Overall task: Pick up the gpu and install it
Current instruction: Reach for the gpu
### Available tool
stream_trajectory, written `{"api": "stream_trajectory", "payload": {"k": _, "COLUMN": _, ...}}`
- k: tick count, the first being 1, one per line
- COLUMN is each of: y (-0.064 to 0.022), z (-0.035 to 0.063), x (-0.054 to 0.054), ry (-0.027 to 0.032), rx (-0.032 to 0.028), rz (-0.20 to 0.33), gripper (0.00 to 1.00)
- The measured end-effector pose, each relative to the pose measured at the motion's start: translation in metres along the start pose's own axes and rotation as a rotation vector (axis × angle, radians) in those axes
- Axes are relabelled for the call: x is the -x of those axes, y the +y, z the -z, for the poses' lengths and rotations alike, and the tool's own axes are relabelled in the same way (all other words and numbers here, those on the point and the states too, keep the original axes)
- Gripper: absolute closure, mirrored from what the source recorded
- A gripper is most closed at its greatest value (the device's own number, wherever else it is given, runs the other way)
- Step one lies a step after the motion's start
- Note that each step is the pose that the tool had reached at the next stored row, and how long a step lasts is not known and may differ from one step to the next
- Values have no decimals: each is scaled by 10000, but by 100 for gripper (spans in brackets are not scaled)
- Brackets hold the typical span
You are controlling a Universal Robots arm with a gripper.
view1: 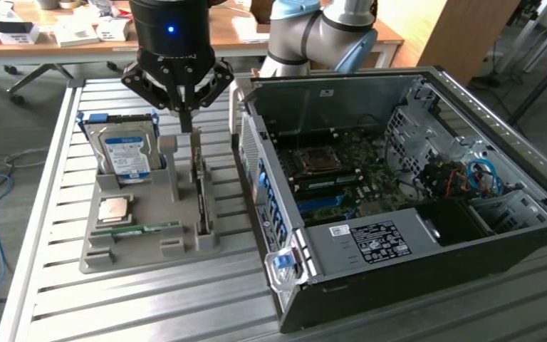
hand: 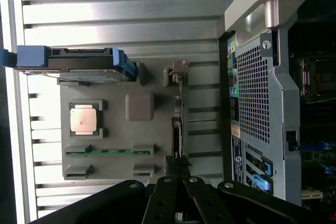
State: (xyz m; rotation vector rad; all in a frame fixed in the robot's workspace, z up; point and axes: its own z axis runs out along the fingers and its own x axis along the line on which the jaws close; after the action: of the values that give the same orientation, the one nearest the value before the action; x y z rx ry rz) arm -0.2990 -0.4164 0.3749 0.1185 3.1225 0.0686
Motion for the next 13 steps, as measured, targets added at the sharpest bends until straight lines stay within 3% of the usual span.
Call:
{"api": "stream_trajectory", "payload": {"k": 8, "y": 0, "z": 0, "x": 0, "ry": -1, "rx": 1, "rz": 0, "gripper": 89}}
{"api": "stream_trajectory", "payload": {"k": 11, "y": 0, "z": 0, "x": 0, "ry": 0, "rx": 0, "rz": 0, "gripper": 71}}
{"api": "stream_trajectory", "payload": {"k": 13, "y": -1, "z": 0, "x": 0, "ry": 0, "rx": 0, "rz": 0, "gripper": 65}}
